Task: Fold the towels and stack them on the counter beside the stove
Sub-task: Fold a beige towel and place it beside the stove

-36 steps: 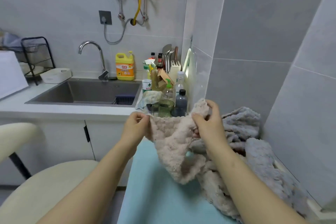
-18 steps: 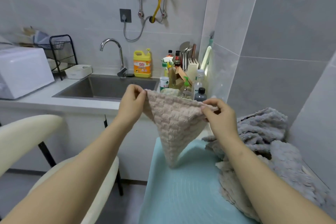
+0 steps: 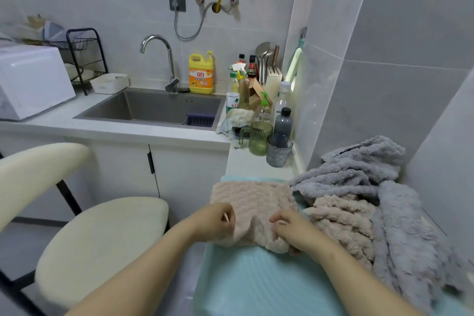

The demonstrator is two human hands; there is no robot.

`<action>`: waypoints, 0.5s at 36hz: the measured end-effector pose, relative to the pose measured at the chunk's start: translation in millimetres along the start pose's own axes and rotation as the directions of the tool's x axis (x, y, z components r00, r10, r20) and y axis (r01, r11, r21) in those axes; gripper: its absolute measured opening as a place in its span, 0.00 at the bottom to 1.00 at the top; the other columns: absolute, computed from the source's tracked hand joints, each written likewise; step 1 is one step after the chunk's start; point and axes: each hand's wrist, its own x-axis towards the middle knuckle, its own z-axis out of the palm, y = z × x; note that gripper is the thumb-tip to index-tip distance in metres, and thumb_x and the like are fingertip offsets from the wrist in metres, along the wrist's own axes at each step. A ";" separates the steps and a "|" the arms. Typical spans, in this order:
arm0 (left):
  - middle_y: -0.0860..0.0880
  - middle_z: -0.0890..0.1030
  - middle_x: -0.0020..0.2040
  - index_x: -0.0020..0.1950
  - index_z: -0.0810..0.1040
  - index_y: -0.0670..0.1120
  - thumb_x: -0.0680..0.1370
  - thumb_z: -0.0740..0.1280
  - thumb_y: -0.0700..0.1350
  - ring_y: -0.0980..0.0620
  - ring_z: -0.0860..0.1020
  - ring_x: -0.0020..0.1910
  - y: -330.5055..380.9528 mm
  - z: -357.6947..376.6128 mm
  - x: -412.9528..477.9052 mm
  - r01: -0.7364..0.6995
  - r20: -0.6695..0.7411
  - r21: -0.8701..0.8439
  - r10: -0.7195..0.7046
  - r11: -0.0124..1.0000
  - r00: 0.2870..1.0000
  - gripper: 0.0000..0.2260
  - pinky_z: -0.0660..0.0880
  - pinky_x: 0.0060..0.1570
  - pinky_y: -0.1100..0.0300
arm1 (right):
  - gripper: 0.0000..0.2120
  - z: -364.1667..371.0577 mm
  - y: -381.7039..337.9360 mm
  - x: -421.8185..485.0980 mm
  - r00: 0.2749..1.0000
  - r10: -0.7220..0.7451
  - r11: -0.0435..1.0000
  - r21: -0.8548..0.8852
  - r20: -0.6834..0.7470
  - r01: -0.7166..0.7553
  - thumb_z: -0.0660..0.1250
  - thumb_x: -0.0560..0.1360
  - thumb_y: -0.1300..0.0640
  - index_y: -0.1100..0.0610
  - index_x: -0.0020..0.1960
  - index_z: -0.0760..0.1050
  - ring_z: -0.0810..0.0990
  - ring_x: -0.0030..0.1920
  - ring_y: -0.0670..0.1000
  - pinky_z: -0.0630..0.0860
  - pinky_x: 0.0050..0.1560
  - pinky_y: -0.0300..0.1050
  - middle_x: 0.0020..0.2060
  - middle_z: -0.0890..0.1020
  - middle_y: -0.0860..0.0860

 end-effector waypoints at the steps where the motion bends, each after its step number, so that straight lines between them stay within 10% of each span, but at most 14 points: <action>1: 0.57 0.75 0.39 0.46 0.74 0.50 0.75 0.59 0.42 0.56 0.73 0.39 -1.5 2.8 -1.3 0.005 0.075 0.036 -0.008 0.999 0.997 0.06 0.70 0.38 0.67 | 0.06 -0.8 4.2 -0.3 0.997 0.038 0.998 -0.043 0.064 -0.036 0.61 0.75 0.60 0.50 0.47 0.73 0.68 0.23 0.47 0.65 0.22 0.36 0.33 0.75 0.50; 6: 0.48 0.80 0.51 0.56 0.74 0.48 0.80 0.59 0.52 0.52 0.77 0.47 -2.9 10.1 -1.6 0.065 0.235 0.072 -0.080 0.995 0.969 0.11 0.71 0.48 0.61 | 0.04 -6.0 12.2 0.0 0.996 0.060 0.965 -0.260 0.064 -0.041 0.63 0.74 0.59 0.52 0.48 0.73 0.74 0.33 0.46 0.69 0.33 0.37 0.37 0.76 0.48; 12: 0.48 0.72 0.66 0.67 0.69 0.49 0.80 0.56 0.54 0.47 0.71 0.62 -1.7 34.1 2.0 0.072 0.073 0.208 -0.089 0.976 0.993 0.17 0.69 0.59 0.56 | 0.09 -3.2 16.5 6.9 0.994 -0.050 0.883 -0.469 -0.098 -0.002 0.62 0.74 0.53 0.47 0.53 0.75 0.67 0.64 0.55 0.66 0.61 0.45 0.62 0.70 0.50; 18: 0.50 0.66 0.67 0.69 0.66 0.53 0.78 0.59 0.53 0.47 0.64 0.67 -11.6 66.3 7.7 0.030 0.054 0.270 -0.046 0.962 0.997 0.19 0.67 0.63 0.51 | 0.17 2.9 26.6 5.1 0.998 -0.055 0.907 -0.419 -0.022 0.041 0.63 0.75 0.52 0.53 0.64 0.72 0.71 0.63 0.51 0.67 0.60 0.40 0.64 0.73 0.51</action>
